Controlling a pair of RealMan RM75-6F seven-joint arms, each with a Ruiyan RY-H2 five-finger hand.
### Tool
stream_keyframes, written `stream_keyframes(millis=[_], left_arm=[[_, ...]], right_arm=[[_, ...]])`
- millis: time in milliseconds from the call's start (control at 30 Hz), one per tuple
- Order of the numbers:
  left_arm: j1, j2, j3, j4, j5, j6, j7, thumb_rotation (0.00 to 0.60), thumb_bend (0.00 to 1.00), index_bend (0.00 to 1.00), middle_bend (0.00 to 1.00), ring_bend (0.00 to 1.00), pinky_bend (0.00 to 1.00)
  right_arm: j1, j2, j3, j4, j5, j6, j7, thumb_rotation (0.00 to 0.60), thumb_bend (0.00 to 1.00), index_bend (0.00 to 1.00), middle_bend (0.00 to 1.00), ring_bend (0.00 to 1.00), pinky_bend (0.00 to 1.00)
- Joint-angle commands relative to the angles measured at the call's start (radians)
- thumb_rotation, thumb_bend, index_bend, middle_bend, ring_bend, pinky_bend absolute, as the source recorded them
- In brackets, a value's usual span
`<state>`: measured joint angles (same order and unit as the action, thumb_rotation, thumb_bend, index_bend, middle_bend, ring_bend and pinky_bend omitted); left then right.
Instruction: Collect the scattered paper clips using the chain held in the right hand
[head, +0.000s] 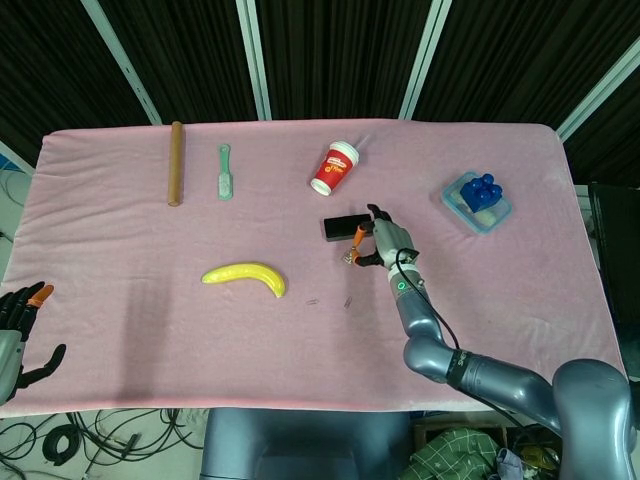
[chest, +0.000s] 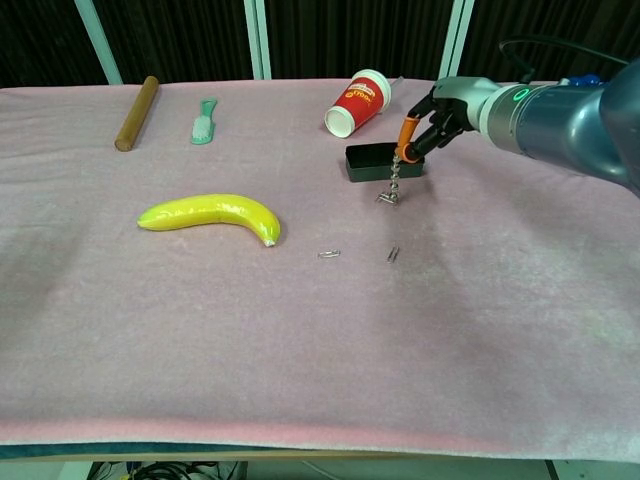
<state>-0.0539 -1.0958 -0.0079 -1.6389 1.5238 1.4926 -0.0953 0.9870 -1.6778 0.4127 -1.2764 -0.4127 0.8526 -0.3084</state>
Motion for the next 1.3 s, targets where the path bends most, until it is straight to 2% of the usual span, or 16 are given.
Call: stream_keyframes(millis=[33,533,1300], left_arm=[[0.0,0.0,0.0,0.0,0.0,0.0,-0.001,0.6,0.36,0.1,0.04,0.0,0.0],[-0.001,0.001,0.0,0.002,0.0,-0.002,-0.005,0.6,0.36,0.1,0.04,0.0,0.0],[-0.001,0.002,-0.001,0.003,0.0,-0.003,-0.009,0.6,0.36,0.1,0.04,0.0,0.0]], right_arm=[[0.009,-0.005,0.004,0.016,0.012,-0.006,-0.005,0.6,0.4,0.67,0.0,0.0,0.17],[0.035,-0.041,0.012,0.083,0.043,-0.03,-0.01,0.6,0.4,0.67,0.0,0.0,0.17],[0.042,-0.038,0.026,0.061,0.027,-0.013,-0.01,0.6,0.41,0.67,0.0,0.0,0.17]])
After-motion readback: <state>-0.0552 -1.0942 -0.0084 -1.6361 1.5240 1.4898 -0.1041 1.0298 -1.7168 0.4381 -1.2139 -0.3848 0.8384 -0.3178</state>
